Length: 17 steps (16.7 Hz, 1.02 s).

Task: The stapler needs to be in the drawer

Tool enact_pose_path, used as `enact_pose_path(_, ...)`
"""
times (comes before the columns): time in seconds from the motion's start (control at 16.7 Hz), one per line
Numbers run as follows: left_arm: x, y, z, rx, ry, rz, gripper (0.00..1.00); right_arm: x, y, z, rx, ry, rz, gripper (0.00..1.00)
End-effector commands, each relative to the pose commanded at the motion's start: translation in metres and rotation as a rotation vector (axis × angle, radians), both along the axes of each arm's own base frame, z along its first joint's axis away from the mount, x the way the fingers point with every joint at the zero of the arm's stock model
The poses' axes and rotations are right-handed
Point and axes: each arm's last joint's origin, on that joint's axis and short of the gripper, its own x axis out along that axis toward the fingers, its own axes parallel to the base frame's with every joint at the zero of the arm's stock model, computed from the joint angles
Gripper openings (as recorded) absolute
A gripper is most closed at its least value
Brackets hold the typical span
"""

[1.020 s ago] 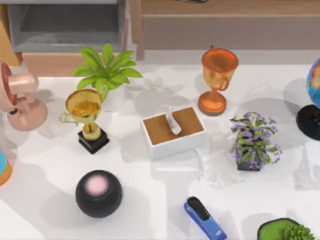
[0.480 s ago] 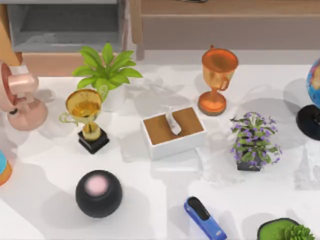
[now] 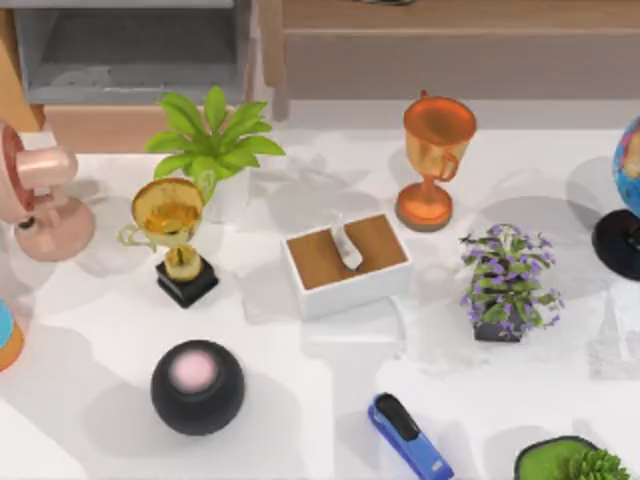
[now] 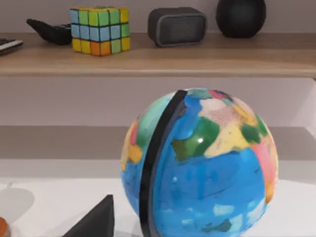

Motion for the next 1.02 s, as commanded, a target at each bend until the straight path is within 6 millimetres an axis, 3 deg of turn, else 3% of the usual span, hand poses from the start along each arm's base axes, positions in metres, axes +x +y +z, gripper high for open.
enact_pose_path(0.3, -0.005, 0.002, -0.004, -0.012, 0.014, 0.004, 0.00, 0.000, 0.000, 0.000, 0.000, 0.000, 0.000, 1.00)
enact_pose_path(0.72, -0.061, 0.002, -0.006, -0.016, 0.021, 0.003, 0.00, 0.000, 0.000, 0.000, 0.000, 0.000, 0.000, 1.00)
enact_pose_path(1.02, -0.063, 0.002, -0.007, -0.015, 0.023, 0.003, 0.00, 0.000, 0.000, 0.000, 0.000, 0.000, 0.000, 1.00)
